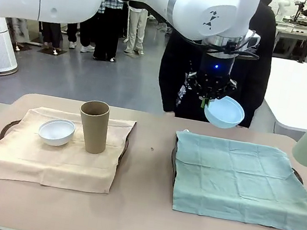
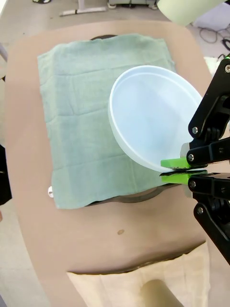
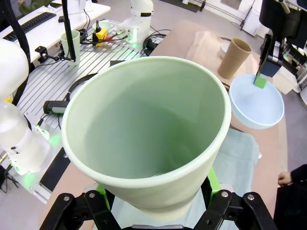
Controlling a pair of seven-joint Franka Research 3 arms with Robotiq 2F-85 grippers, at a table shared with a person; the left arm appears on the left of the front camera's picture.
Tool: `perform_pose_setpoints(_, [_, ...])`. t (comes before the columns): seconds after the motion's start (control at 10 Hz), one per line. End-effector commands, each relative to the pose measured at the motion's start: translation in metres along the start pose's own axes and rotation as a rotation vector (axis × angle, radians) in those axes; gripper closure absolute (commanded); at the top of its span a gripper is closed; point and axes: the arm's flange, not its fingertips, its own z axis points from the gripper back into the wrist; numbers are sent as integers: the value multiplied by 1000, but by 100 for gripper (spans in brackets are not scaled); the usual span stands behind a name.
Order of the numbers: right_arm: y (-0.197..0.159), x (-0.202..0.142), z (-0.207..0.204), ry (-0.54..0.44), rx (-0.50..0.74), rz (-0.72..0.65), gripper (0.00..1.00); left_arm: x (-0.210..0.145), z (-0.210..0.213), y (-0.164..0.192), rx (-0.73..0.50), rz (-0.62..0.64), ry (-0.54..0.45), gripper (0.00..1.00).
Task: Set up a tray with a mat and arrange the tableware.
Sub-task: Place the Picnic Bowl and Reusable plastic cup back onto the Handle tray in front of the human's position.
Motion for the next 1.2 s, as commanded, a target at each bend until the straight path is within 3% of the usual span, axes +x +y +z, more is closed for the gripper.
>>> perform_pose_setpoints(0.0, [-1, 1, 2, 13, 8, 0, 100, 5, 5, -1, -15, -12, 5, 100])
perform_pose_setpoints(0.1, [0, 0, 0, 0, 0, 0, 15, 0, 0, 0, 0, 0, 0, 96])
perform_pose_setpoints(0.3, [-42, -21, -30, -28, 57, 32, 15, 21, -38, 6, -63, 45, 99, 96])
perform_pose_setpoints(0.5, [-84, -53, -55, -46, -76, -133, 15, 21, -61, 3, -81, 47, 125, 96])
perform_pose_setpoints(0.7, [-106, -74, -65, -179, -146, -357, 15, 16, -69, 9, -104, 123, 120, 96])
perform_pose_setpoints(0.8, [-80, -62, -69, -50, -48, -141, 15, 16, -76, 7, -57, 66, 126, 96])
perform_pose_setpoints(1.0, [-80, -62, -69, -50, -48, -141, 15, 16, -76, 7, -57, 66, 126, 96])
perform_pose_setpoints(1.1, [-94, -78, -75, -81, -70, -221, 15, 16, -76, 7, -57, 66, 126, 96])
